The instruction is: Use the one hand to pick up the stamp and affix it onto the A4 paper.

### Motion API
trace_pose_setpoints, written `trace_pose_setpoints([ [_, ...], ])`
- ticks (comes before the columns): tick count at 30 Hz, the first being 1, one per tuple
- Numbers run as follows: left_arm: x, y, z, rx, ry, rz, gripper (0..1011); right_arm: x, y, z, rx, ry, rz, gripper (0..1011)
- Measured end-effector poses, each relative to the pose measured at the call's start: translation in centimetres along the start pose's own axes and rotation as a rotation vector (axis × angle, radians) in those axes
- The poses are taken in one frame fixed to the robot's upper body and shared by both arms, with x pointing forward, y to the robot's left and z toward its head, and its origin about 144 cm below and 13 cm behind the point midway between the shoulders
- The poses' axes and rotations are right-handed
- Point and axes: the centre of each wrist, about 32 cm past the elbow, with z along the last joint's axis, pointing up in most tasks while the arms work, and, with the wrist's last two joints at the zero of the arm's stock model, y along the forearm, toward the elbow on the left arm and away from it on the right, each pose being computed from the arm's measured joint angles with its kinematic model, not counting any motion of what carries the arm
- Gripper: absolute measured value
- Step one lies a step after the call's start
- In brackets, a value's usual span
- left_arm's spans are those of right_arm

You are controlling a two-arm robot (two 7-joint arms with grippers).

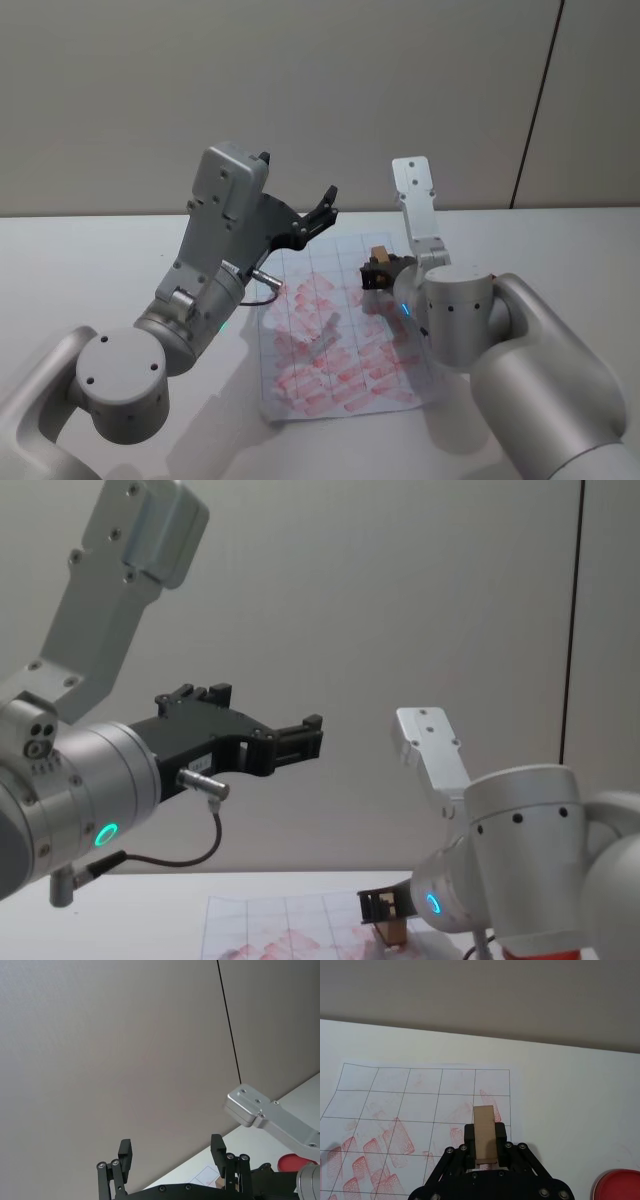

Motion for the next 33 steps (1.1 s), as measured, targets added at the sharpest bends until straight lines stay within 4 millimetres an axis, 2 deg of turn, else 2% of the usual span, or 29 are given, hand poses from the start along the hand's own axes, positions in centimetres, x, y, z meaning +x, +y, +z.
trace_pose_setpoints([
  [11, 0.0, 0.0, 0.0, 0.0, 0.0, 0.0, 1001, 0.1, -1.1, 0.6, 0.051, -0.003, 0.0, 217],
  [19, 0.0, 0.0, 0.0, 0.0, 0.0, 0.0, 1001, 0.6, -3.0, 2.5, 0.153, -0.01, -0.014, 217],
  [24, 0.0, 0.0, 0.0, 0.0, 0.0, 0.0, 1001, 1.4, -4.3, 3.5, 0.209, -0.004, -0.041, 217],
  [33, 0.0, 0.0, 0.0, 0.0, 0.0, 0.0, 1001, 3.1, -5.6, 3.9, 0.233, 0.007, -0.096, 216],
])
